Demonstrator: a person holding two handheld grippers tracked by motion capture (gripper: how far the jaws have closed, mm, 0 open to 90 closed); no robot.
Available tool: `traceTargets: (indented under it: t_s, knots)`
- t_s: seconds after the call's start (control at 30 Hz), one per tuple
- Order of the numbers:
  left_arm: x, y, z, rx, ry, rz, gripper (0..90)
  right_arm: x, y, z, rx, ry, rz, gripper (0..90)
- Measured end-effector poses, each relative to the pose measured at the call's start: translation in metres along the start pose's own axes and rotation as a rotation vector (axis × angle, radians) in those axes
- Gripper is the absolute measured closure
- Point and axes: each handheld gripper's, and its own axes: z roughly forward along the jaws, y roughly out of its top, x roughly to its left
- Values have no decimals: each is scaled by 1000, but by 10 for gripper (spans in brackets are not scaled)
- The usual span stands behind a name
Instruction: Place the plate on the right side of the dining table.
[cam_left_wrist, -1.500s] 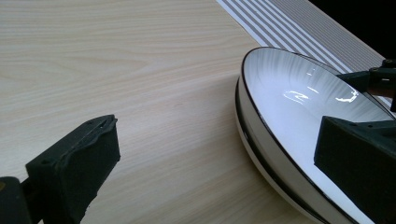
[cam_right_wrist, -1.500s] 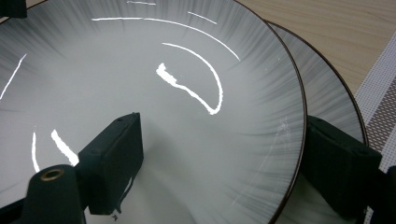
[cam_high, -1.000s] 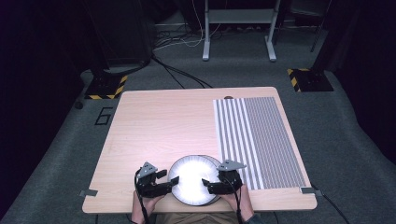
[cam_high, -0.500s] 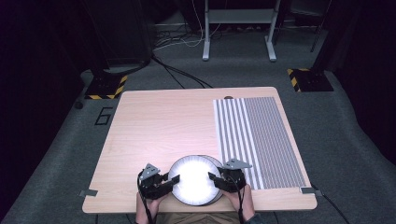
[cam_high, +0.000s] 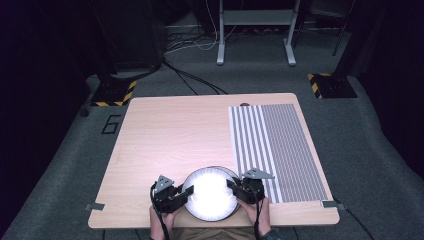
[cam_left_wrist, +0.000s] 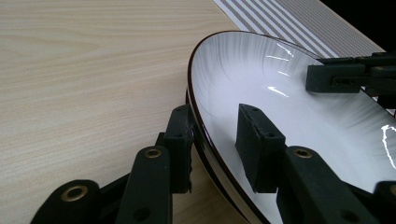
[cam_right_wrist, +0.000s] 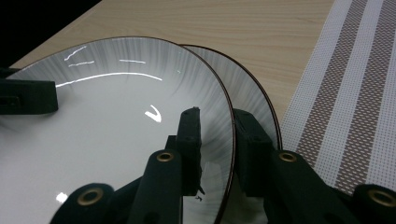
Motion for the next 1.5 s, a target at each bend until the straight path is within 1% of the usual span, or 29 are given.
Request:
traceTargets:
  t_s: [0.07,0.1,0.13,0.17,0.23,0.43,0.5,0.63,0.77,0.83,0.87,1.0,1.03,1.17,1.23,1.3,1.37,1.5]
  knots:
    - [1,1,1,-2,-1,-6,669,0,0,0,-3,-3,13,747]
    - [1,1,1,-6,4,-7,697,0,0,0,-9,-9,24,753]
    - [0,1,1,-17,20,-4,697,0,0,0,-9,-9,24,753]
    - [0,2,2,-27,35,-4,727,0,0,0,-10,-5,28,760]
    - [0,3,3,-26,34,-7,741,-2,0,0,-15,9,60,774]
    - [1,2,5,-36,35,-29,755,-4,1,0,-34,10,84,790]
    - [2,2,6,-51,23,-51,765,-5,1,-1,-46,10,91,797]
    - [2,3,7,-56,26,-55,769,-5,1,-2,-62,3,102,804]
    - [2,5,5,-78,25,-59,779,-4,4,-4,-91,4,106,816]
    - [1,7,5,-89,26,-57,780,-4,6,-6,-107,13,119,825]
    - [1,7,5,-91,25,-54,784,-3,8,-8,-120,13,113,827]
    - [0,12,4,-105,29,-47,793,-3,11,-11,-134,11,100,828]
    - [0,12,3,-111,27,-51,793,-3,11,-11,-134,11,100,828]
    - [-2,16,1,-119,21,-37,801,-2,14,-14,-146,17,82,827]
    - [-4,18,1,-126,18,-33,806,-1,16,-16,-156,10,74,827]
    - [-6,19,0,-129,17,-28,805,0,19,-20,-172,2,53,826]
    - [-6,20,0,-133,14,-26,805,3,20,-23,-184,-13,21,824]
    - [-7,21,-1,-138,8,-25,804,5,22,-27,-201,-19,3,821]
